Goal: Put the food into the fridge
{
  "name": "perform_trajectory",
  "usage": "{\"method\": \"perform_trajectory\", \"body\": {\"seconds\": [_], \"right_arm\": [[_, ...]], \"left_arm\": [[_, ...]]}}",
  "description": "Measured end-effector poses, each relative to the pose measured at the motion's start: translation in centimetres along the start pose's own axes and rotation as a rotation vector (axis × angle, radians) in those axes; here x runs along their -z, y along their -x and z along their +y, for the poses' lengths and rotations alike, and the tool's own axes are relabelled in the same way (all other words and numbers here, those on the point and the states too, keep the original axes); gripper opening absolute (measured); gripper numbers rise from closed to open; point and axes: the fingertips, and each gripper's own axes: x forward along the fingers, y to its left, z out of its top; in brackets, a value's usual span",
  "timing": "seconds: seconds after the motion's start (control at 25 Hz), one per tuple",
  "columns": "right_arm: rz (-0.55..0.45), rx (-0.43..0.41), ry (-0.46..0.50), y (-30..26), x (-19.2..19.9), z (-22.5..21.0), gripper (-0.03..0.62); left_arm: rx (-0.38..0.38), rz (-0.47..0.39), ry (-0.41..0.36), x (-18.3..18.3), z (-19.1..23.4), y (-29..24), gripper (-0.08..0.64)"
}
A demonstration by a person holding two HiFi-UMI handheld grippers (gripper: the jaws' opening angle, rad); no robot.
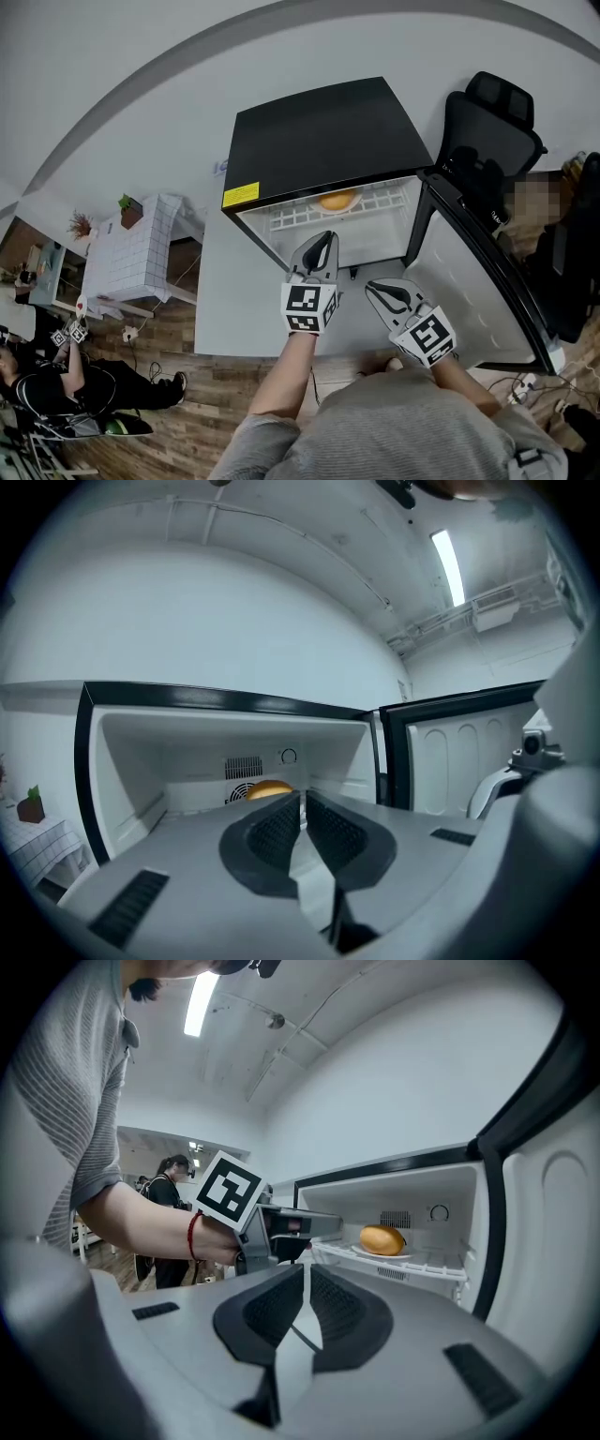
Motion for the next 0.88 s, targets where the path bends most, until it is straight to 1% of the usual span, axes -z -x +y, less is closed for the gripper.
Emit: {"method": "perform_trajectory", "body": {"seconds": [0.16,0.44,0.68,0.88], "right_arm": [[0.007,0.011,-0.002,0.0,-0.3,-0.2,0.014],[-0.012,-0.001,-0.008,0.1,0.3,0.2,0.014],[0.011,0.023,-0.008,0.3,-0.5,-0.2,0.014],[-0.038,0.006,-0.008,0.3,-0.7,0.1,0.014]], "left_arm": [[0.019,-0.003,-0.008,-0.1,-0.4,0.7,0.014],[0.066,-0.022,-0.021,0.2,-2.7,3.4,0.012],[0.113,-0.04,0.034,0.7,-5.1,6.4,0.012],[0.121,-0.068,0.045,0.2,-6.3,8.5,0.012]]}}
